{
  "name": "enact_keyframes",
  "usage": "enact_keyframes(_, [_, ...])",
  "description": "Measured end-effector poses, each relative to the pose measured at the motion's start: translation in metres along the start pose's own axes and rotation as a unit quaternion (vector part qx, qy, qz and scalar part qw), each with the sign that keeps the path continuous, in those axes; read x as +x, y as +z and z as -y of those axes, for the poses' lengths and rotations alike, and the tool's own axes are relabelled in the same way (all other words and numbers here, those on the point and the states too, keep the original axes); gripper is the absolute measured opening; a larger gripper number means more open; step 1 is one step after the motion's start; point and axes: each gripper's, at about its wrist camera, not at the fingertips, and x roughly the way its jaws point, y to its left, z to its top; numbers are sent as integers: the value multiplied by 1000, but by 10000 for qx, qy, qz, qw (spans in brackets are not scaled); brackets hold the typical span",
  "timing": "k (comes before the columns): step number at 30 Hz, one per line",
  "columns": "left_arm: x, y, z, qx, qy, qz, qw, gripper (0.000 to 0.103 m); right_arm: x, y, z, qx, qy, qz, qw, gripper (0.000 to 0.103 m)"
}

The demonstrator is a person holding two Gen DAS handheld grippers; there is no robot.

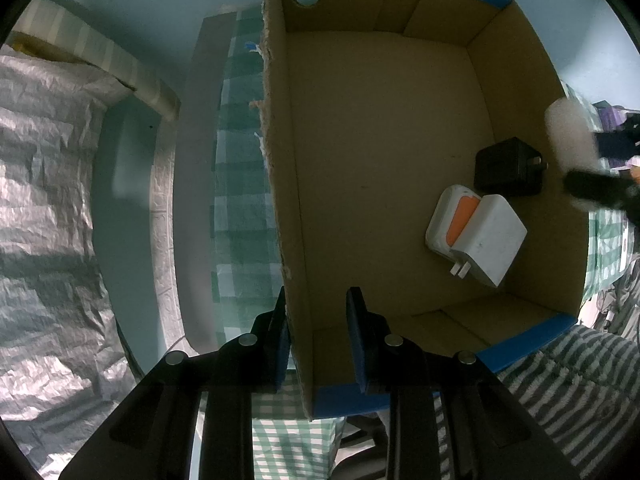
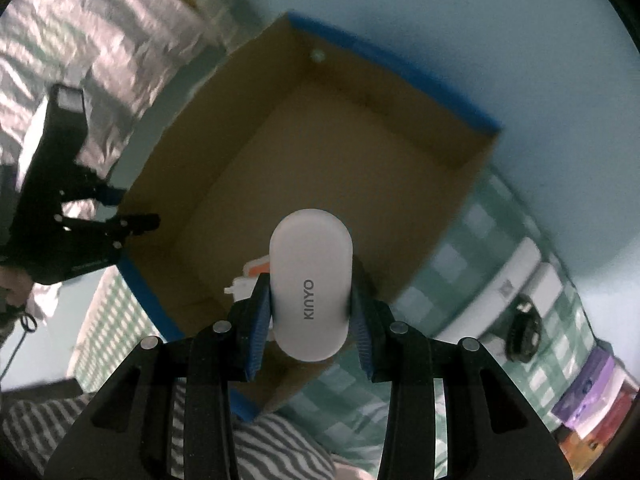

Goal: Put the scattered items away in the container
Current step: 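Lift the earbud case with the right gripper and carry it over the box, then lower the earbud case into the box and open the right gripper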

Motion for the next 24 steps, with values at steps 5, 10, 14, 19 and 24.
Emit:
enact_keyframes(5, [-1, 0, 0, -16, 0, 9, 10000, 26, 26, 4, -19, -241, -83, -266, 9993, 37])
enact_keyframes(10, [-1, -1, 0, -17, -2, 7, 10000, 26, 46, 5, -27, -340, -189, -464, 9982, 37])
enact_keyframes(14, [-1, -1, 0, -21, -2, 4, 10000, 26, 54, 4, -29, -387, -214, -518, 9977, 37])
enact_keyframes(19, [0, -3, 0, -34, -4, -6, 10000, 26, 59, 6, -26, -282, -197, -532, 9980, 37])
enact_keyframes(24, [1, -5, 1, -26, 14, -16, 10000, 26, 55, 5, -25, -273, -248, -505, 9980, 37])
